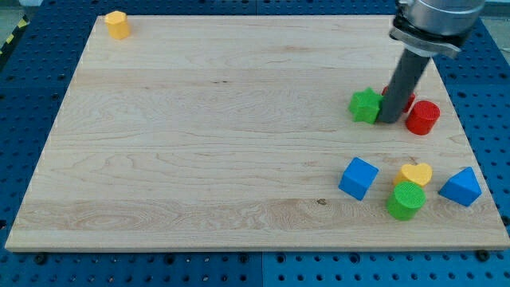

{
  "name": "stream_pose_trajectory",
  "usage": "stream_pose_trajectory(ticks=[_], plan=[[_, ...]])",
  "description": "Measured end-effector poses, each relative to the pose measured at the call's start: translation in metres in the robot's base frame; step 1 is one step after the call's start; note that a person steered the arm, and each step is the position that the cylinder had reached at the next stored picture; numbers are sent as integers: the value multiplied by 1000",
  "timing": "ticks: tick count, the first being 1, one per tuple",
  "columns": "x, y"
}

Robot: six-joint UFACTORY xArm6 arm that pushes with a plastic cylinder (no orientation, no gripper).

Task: Move the green star towards the center of the board

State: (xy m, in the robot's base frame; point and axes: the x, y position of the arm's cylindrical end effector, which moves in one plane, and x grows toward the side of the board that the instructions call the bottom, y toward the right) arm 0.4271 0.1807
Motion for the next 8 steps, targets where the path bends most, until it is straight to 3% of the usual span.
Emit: stream_pose_trajectory(ticks=[4,8], plan=[[-32,-118],[-32,-223]])
